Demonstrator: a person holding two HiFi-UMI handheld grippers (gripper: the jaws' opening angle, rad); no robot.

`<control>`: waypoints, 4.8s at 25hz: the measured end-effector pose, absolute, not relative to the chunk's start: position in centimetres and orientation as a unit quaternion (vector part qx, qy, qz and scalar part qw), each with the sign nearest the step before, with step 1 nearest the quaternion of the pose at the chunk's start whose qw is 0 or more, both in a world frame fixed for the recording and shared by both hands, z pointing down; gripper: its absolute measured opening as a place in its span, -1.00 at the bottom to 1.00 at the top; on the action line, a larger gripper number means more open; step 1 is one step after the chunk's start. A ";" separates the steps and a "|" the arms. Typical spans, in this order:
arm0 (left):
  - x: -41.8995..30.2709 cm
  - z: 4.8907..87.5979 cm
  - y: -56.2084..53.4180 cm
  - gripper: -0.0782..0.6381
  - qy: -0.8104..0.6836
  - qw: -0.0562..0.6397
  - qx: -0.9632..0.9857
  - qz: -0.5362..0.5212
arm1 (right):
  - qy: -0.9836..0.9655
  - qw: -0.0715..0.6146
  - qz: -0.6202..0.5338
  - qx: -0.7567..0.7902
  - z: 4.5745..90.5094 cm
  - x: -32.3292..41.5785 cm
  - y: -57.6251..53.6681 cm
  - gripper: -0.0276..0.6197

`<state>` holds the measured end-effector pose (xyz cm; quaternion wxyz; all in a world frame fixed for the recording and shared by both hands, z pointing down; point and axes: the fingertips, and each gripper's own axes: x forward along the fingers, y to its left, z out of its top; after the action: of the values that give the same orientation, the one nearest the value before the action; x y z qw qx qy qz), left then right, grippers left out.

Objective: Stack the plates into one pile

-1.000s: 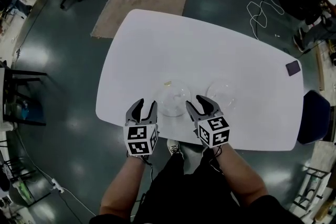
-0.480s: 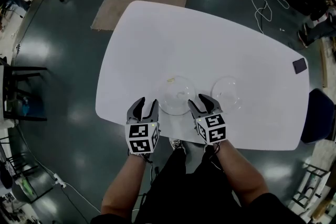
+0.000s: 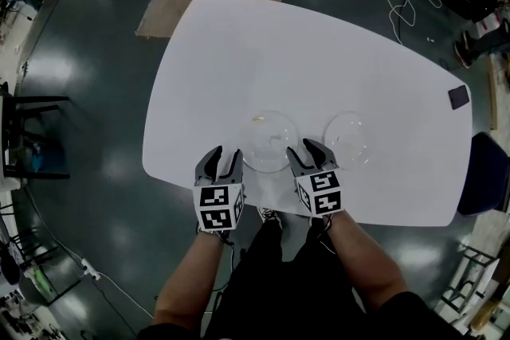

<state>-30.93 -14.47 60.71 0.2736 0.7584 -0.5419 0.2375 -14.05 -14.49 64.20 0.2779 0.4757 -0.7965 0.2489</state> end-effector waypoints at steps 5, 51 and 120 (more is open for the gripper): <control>-30.5 61.1 -14.5 -0.28 -0.537 0.282 0.759 0.236 | -0.790 0.278 0.252 0.484 64.3 -13.9 -14.7 -0.32; -27.9 60.5 -13.9 -0.65 -0.492 0.471 0.729 0.067 | -0.805 0.280 0.215 0.477 63.0 -13.7 -13.8 -0.72; -4.0 59.0 -14.1 -0.67 -0.446 0.505 0.737 0.063 | -0.761 0.174 0.245 0.575 56.6 14.8 -9.0 -0.86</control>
<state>-3.98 -14.07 58.97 0.5047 0.7366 -0.4458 0.0632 14.84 -8.96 56.58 0.1738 0.5749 -0.7611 0.2451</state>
